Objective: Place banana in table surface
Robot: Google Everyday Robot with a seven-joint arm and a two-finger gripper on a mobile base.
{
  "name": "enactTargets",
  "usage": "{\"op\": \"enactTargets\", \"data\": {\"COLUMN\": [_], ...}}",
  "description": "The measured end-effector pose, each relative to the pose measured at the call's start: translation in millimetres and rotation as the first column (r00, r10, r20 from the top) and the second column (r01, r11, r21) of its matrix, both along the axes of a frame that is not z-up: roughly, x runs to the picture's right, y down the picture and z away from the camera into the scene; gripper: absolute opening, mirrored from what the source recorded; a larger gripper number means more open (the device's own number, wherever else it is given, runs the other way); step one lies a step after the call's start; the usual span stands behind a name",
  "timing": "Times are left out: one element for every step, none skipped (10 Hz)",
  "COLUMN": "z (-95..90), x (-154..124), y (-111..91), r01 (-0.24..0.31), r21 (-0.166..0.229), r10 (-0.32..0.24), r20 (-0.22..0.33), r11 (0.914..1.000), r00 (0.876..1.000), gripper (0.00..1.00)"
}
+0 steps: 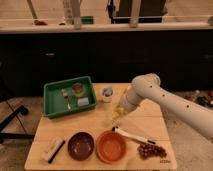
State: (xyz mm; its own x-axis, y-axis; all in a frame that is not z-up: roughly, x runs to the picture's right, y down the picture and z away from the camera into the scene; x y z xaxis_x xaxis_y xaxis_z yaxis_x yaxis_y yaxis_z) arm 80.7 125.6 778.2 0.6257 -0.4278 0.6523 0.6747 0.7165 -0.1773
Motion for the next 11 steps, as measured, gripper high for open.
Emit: {"op": "enactTargets", "data": {"z": [2.9,4.9,7.2,11.3,13.9,17.0,20.0,25.2,29.2,33.0,39.0], "x": [1,2,2,3,3,3,3,2,2,1,-1], "y": [0,-1,-2,-2,-2,-2,-2,-1,-1,-1,-1], "r01": [-0.014,-0.025,-0.034,-0.052,-0.061,-0.072,-0.080,-0.089,-0.093,-0.099,-0.110], "r21": [-0.006,-0.011,-0.017,-0.028,-0.034,-0.041,-0.047,-0.054,-0.060,-0.066,-0.079], "r10": [0.014,0.025,0.034,0.052,0.061,0.071,0.079,0.087,0.091,0.095,0.105], "r20": [-0.004,-0.006,-0.008,-0.008,-0.010,-0.015,-0.021,-0.033,-0.044,-0.054,-0.064], "r11": [0.9999,0.9996,0.9993,0.9983,0.9976,0.9966,0.9957,0.9946,0.9938,0.9930,0.9908], "r00": [1.000,1.000,0.999,0.999,0.998,0.997,0.997,0.996,0.995,0.994,0.992], "gripper": [0.00,0.00,0.00,0.00,0.00,0.00,0.00,0.00,0.00,0.00,0.00]}}
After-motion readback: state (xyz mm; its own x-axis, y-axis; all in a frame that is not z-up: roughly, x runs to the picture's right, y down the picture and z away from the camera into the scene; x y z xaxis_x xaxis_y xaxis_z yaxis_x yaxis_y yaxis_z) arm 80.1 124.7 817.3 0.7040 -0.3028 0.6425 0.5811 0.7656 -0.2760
